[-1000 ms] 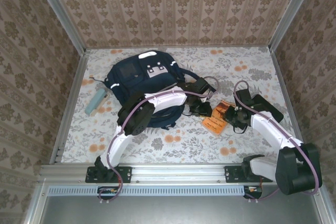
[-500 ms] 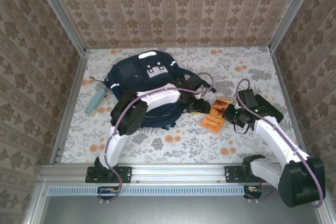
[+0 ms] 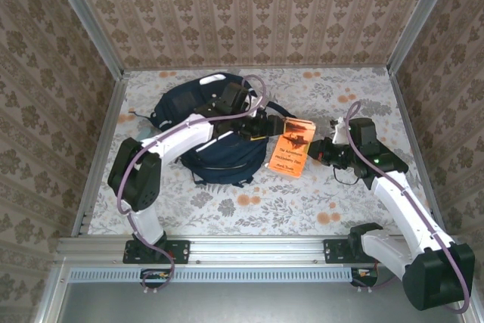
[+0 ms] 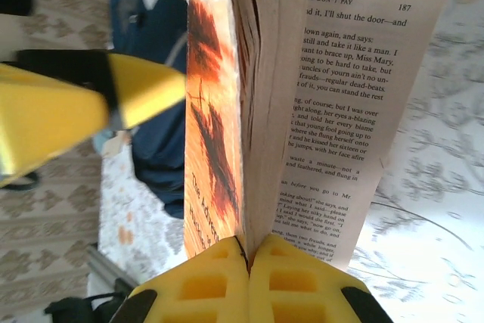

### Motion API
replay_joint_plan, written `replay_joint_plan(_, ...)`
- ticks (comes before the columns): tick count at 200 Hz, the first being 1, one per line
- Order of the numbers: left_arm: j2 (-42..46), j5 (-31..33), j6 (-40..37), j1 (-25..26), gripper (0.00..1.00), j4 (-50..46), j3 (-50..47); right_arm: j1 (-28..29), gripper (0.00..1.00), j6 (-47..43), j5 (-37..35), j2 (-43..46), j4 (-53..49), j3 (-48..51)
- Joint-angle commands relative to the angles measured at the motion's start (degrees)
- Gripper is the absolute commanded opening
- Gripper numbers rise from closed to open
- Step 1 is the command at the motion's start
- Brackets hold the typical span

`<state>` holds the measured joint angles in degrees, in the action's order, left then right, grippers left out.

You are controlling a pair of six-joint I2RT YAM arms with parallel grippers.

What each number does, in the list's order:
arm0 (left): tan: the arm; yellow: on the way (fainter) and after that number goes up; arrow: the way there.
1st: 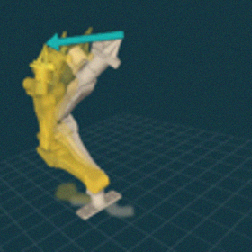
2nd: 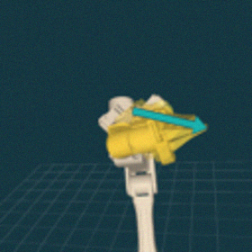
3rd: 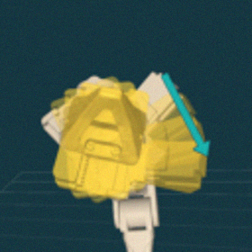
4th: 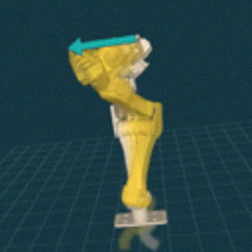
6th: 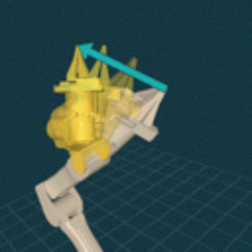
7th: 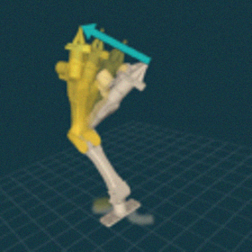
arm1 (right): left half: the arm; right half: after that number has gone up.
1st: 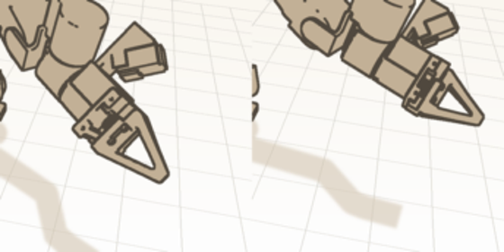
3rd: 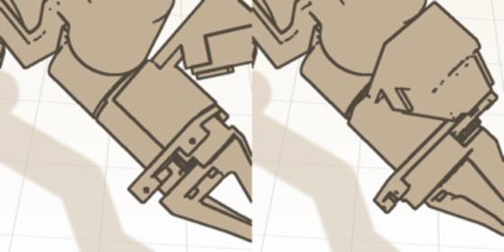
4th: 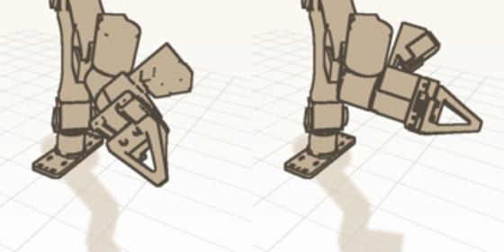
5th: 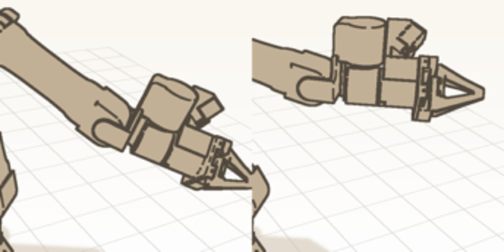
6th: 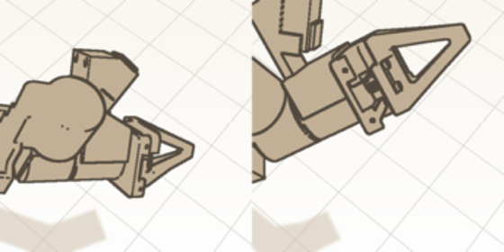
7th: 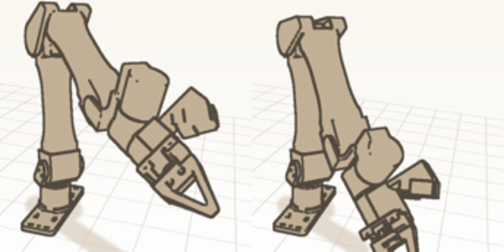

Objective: Pack the student bag

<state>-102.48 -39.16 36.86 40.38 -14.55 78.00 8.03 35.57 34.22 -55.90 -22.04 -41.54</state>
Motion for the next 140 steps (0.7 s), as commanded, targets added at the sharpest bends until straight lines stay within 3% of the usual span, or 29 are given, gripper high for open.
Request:
replay_joint_plan(1, 1.1, -5.7, 0.1, -0.4, 1.0, 3.1, -0.8, -0.1, 0.0, 1.5, 9.5, -0.9, 7.7, -2.7)
replay_joint_plan(48, 0.1, -12.9, 3.6, -0.9, 0.92, 9.8, -1.5, -0.3, 0.0, 3.7, 13.2, -4.1, 11.8, -2.8)
replay_joint_plan(64, 0.4, -14.1, 5.3, -1.3, 0.81, 12.5, -2.2, -0.6, 0.0, 3.5, 13.1, -4.7, 11.5, -2.7)
replay_joint_plan(101, 1.8, -14.7, 9.3, -2.4, 0.4, 18.1, -4.5, -2.0, 0.0, 2.9, 11.5, -5.2, 9.9, -2.1)
replay_joint_plan(109, 2.1, -14.1, 9.4, -2.5, 0.34, 18.0, -4.8, -2.1, 0.08, 2.9, 10.9, -5.0, 9.4, -2.1)
replay_joint_plan(133, 4.1, -9.9, 10.3, -3.3, 0.24, 17.7, -6.0, -2.2, 0.6, 5.2, 7.5, -2.6, 8.6, -1.1)
replay_joint_plan(140, 4.9, -8.3, 11.1, -3.8, 0.21, 17.8, -6.4, -2.2, 0.69, 7.1, 6.9, -1.3, 10.2, 0.0)
